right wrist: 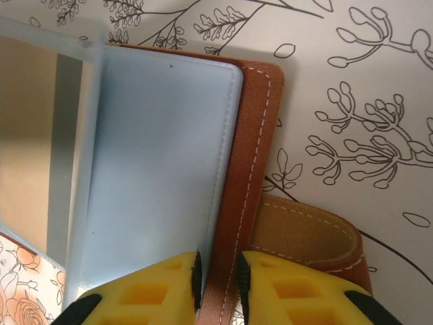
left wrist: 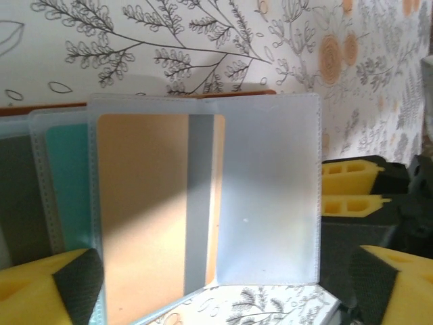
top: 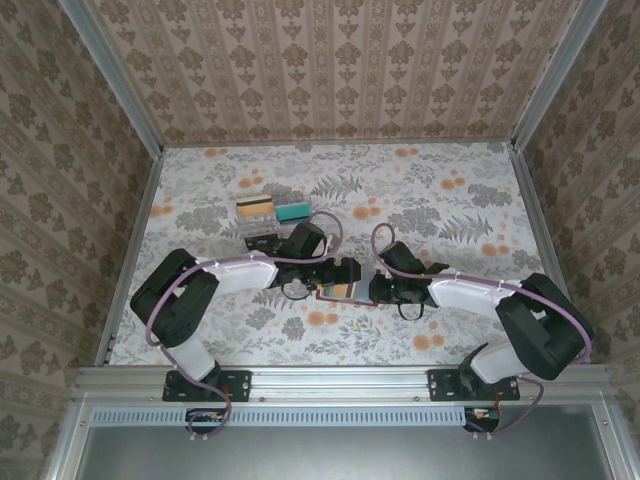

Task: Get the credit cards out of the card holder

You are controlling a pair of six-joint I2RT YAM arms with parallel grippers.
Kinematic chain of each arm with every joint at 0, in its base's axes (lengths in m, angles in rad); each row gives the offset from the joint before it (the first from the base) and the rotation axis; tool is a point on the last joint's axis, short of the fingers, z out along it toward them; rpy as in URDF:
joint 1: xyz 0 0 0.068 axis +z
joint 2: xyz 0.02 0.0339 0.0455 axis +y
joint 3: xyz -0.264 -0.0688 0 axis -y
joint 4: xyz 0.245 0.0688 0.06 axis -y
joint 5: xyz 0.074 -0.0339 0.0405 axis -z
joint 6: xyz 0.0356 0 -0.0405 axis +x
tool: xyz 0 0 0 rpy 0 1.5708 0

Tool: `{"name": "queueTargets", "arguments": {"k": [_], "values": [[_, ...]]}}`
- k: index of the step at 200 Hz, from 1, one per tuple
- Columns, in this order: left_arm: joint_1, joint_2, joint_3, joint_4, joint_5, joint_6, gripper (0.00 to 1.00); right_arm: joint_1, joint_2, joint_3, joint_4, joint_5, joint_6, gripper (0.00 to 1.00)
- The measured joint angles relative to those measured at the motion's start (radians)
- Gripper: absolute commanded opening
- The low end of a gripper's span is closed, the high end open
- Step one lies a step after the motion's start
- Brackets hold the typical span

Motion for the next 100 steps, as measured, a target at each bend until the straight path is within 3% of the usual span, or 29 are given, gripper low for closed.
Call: {"name": "queueTargets", "arguments": {"k": [49, 100], "values": [[0.0, 0.0, 0.002, 0.003, 0.005, 0.001, 1.0, -0.003, -0.022, 0.0, -0.012, 0.008, 0.008, 0.41], [0.013, -0.027, 0.003, -0.033, -0.013, 0.006, 0.95, -0.052, -0.186, 0.002, -0.072, 0.035, 0.008, 0.46]]}}
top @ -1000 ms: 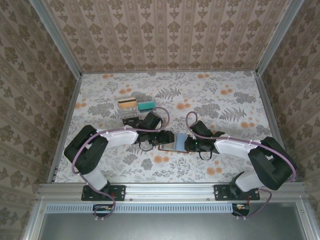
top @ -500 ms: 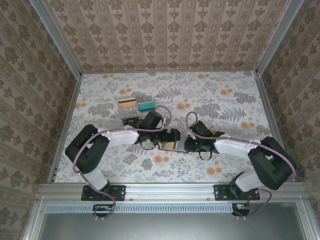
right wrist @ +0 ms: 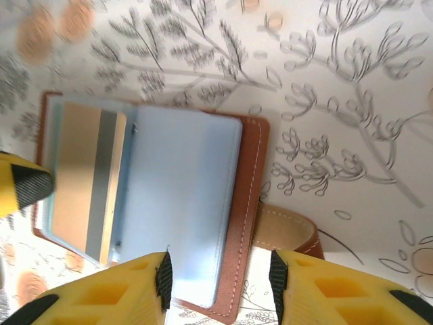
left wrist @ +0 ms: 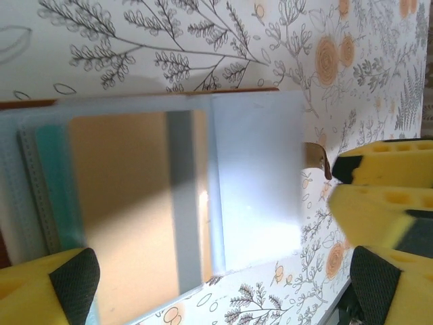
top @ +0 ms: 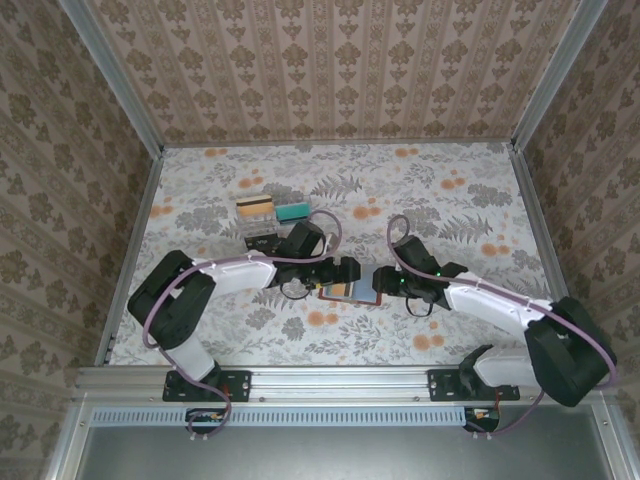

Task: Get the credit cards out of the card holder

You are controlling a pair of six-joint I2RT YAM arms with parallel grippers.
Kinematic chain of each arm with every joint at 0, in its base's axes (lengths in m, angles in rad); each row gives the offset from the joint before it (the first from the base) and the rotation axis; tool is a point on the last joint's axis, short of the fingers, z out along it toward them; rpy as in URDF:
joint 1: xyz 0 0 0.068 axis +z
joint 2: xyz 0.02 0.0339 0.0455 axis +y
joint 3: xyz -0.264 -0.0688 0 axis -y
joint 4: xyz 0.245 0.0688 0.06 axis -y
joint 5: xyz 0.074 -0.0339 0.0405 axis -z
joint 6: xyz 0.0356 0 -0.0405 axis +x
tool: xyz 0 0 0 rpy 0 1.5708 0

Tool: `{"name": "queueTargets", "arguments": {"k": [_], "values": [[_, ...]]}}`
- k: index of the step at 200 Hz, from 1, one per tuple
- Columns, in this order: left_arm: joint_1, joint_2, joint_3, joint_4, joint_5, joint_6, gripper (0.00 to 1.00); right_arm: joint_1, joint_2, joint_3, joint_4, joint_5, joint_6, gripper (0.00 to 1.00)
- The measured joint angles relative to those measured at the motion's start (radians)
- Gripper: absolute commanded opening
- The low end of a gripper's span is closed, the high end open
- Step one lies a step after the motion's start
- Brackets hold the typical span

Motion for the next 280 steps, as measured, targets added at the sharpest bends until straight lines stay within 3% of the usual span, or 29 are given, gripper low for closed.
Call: {"name": "queueTargets", "arguments": {"k": [26, 58, 85, 153, 280], "values": [[0.028, -0.045, -0.001, -0.034, -0.02, 0.014, 0.82, -0.002, -0.032, 0.019, 0.0, -0.026, 0.0, 0.43], [0.054, -0.061, -0.005, -0.062, -0.048, 0.032, 0.26, 0.0, 0.024, 0.068, 0.043, -0.117, 0.014, 0.33], [0.055, -0.059, -0.009, -0.105, -0.074, 0.045, 0.07, 0.008, 0.107, 0.1, 0.092, -0.177, 0.036, 0.27], [0.055, 0.019, -0.013, -0.146, -0.089, 0.052, 0.04, 0.009, 0.298, 0.104, 0.203, -0.278, 0.106, 0.2], [0.055, 0.034, -0.017, -0.145, -0.083, 0.051, 0.03, 0.0, 0.381, 0.103, 0.284, -0.326, 0.146, 0.18]]}}
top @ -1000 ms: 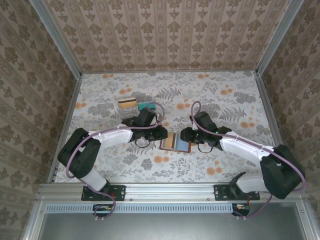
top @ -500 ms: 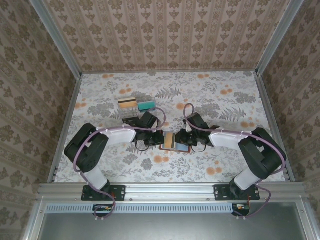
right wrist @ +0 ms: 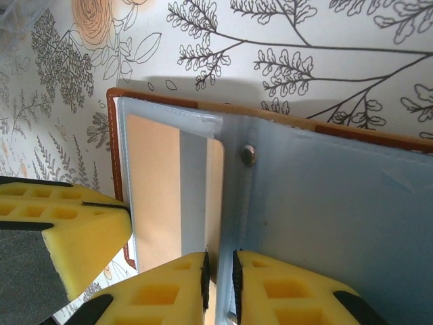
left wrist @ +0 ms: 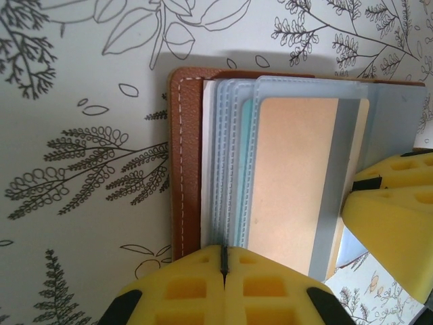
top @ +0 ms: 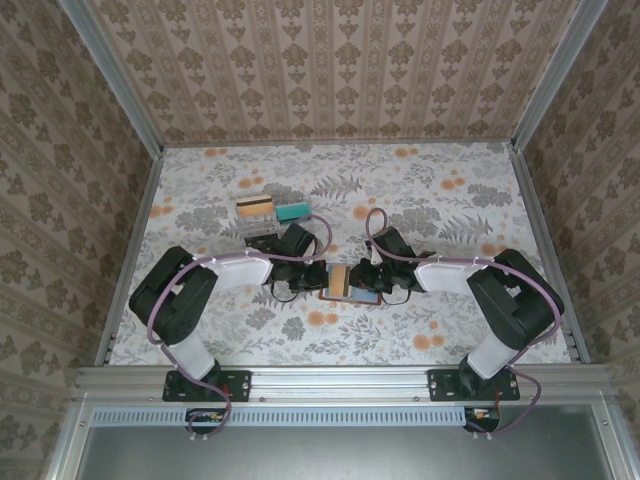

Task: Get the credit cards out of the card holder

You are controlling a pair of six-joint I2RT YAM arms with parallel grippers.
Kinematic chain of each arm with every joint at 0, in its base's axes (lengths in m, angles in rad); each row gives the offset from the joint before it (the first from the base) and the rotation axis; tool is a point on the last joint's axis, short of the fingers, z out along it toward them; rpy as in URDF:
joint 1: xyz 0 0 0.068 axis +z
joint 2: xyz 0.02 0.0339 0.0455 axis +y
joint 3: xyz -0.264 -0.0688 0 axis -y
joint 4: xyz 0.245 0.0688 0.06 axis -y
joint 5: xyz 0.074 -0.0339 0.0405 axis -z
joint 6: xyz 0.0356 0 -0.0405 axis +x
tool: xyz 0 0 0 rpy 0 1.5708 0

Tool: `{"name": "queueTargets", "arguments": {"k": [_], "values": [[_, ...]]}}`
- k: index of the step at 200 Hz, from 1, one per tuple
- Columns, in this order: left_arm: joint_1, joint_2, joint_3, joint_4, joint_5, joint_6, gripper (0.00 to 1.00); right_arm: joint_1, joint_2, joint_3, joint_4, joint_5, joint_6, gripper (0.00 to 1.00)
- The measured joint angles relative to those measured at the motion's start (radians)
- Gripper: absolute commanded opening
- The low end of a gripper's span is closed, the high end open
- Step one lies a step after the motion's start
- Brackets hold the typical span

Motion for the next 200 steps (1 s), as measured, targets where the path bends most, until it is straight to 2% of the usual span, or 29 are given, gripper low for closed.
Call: {"name": "queueTargets", "arguments": {"k": [11, 26, 123, 127, 141, 148, 175, 200], "values": [[0.0, 0.0, 0.0, 0.0, 0.002, 0.0, 0.03, -0.001, 0.003, 0.0, 0.004, -0.004, 0.0, 0.14], [0.0, 0.0, 0.0, 0.0, 0.002, 0.0, 0.02, -0.004, 0.011, 0.0, 0.018, -0.02, 0.0, 0.0], [0.0, 0.0, 0.0, -0.003, -0.002, -0.004, 0.0, -0.085, -0.053, -0.056, 0.014, -0.048, -0.005, 0.0], [0.0, 0.0, 0.0, -0.003, -0.002, -0.004, 0.0, -0.085, -0.055, -0.057, 0.014, -0.049, -0.006, 0.05], [-0.001, 0.002, 0.002, -0.004, -0.002, -0.004, 0.0, -0.089, -0.056, -0.058, 0.016, -0.058, -0.005, 0.33], [-0.001, 0.005, 0.003, -0.004, -0.001, -0.004, 0.0, -0.089, -0.056, -0.058, 0.018, -0.065, -0.005, 0.38], [-0.001, 0.012, 0.011, -0.005, 0.003, -0.004, 0.0, -0.089, -0.039, -0.058, 0.066, -0.095, 0.0, 0.37], [-0.001, 0.013, 0.012, -0.005, 0.003, -0.004, 0.0, -0.085, -0.004, -0.057, 0.101, -0.114, 0.007, 0.28]]}}
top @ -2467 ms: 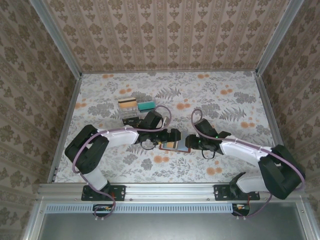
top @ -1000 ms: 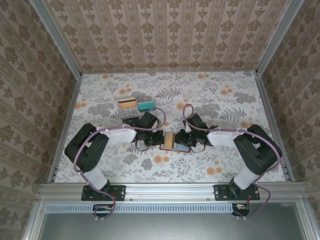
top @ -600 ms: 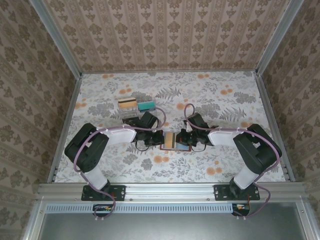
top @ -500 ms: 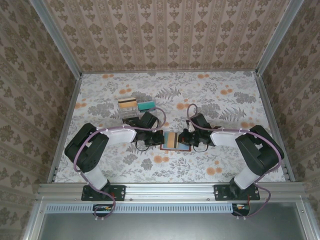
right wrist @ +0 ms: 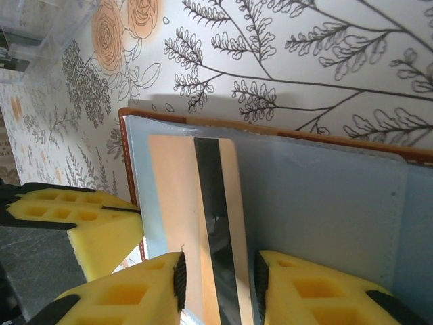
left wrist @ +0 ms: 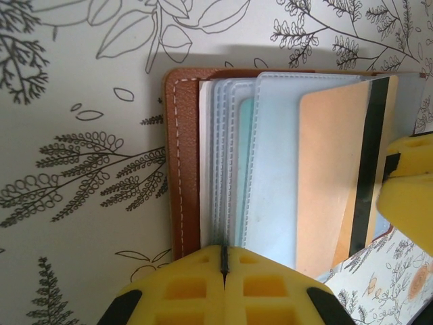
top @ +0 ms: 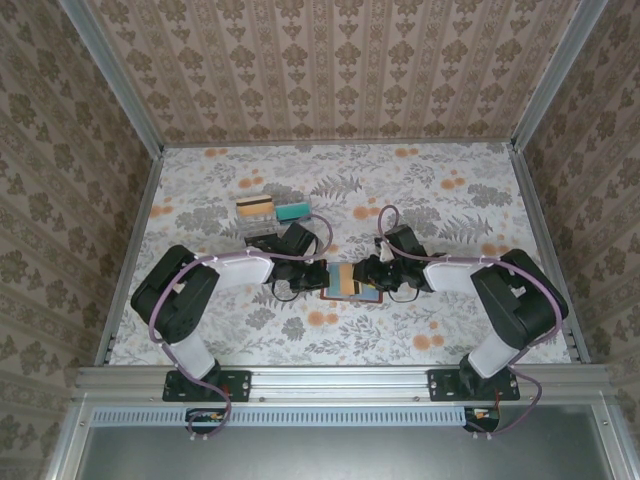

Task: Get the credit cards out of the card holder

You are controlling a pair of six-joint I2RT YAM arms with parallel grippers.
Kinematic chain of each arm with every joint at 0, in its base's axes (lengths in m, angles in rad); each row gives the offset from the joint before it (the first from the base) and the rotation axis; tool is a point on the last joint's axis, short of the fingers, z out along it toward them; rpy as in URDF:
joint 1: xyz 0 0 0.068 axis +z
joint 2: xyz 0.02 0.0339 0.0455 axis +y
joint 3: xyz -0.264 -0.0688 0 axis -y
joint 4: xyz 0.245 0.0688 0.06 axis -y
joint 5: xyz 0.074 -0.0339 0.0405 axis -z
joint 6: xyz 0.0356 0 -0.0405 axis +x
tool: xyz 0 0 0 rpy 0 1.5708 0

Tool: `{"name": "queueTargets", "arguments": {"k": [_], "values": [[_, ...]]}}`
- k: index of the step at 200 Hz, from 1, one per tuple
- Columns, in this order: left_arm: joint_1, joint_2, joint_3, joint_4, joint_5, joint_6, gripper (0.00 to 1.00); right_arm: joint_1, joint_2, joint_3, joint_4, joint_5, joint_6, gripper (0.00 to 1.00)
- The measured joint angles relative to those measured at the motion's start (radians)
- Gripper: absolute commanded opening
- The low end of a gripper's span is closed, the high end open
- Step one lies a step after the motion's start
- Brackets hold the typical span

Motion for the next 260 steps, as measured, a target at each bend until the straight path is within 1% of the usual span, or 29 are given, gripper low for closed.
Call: {"name": "queueTargets", "arguments": {"k": [20, 42, 72, 94, 116, 150, 156, 164, 171, 177, 189, 193, 200, 207, 229, 260], "values": [[0.0, 0.0, 0.0, 0.0, 0.002, 0.0, 0.0, 0.003, 0.019, 0.004, 0.016, -0.01, 0.01, 0.18], [0.0, 0.0, 0.0, 0.0, 0.003, 0.0, 0.0, 0.003, 0.018, 0.004, 0.017, -0.009, 0.01, 0.12], [0.0, 0.0, 0.0, 0.0, 0.002, 0.0, 0.0, -0.017, -0.021, -0.013, 0.017, -0.012, -0.002, 0.08], [0.0, 0.0, 0.002, 0.0, 0.002, 0.0, 0.0, -0.058, -0.071, -0.052, 0.006, -0.016, -0.016, 0.06], [0.002, 0.0, 0.004, -0.004, 0.003, 0.001, 0.0, -0.09, -0.129, -0.079, -0.027, -0.016, -0.034, 0.05], [0.014, -0.002, 0.005, -0.019, 0.003, 0.0, 0.01, -0.109, -0.222, -0.087, -0.101, -0.014, -0.062, 0.05], [0.016, -0.005, 0.007, -0.023, 0.003, 0.0, 0.03, -0.112, -0.24, -0.087, -0.116, -0.015, -0.067, 0.05], [0.02, -0.01, 0.011, -0.03, 0.003, 0.0, 0.11, -0.117, -0.269, -0.087, -0.134, -0.015, -0.072, 0.05], [0.025, -0.017, 0.014, -0.032, 0.003, -0.001, 0.22, -0.12, -0.29, -0.087, -0.144, -0.015, -0.077, 0.05], [0.029, -0.027, 0.018, -0.038, 0.005, -0.001, 0.35, -0.124, -0.309, -0.087, -0.155, -0.016, -0.082, 0.04], [0.038, -0.05, 0.031, -0.044, 0.011, -0.004, 0.55, -0.129, -0.337, -0.08, -0.176, -0.016, -0.089, 0.02], [0.04, -0.058, 0.034, -0.044, 0.012, -0.008, 0.6, -0.13, -0.344, -0.076, -0.186, -0.016, -0.091, 0.01], [0.047, -0.076, 0.042, -0.042, 0.016, -0.017, 0.65, -0.132, -0.353, -0.066, -0.196, -0.018, -0.093, 0.01], [0.053, -0.096, 0.048, -0.035, 0.025, -0.027, 0.67, -0.132, -0.36, -0.053, -0.205, -0.021, -0.094, 0.0], [0.07, -0.148, 0.057, 0.033, 0.063, -0.066, 0.68, -0.134, -0.369, -0.003, -0.211, -0.053, -0.09, 0.0], [0.086, -0.176, 0.055, 0.224, 0.139, -0.178, 0.66, -0.134, -0.371, 0.048, -0.151, -0.113, -0.051, 0.0]]}}
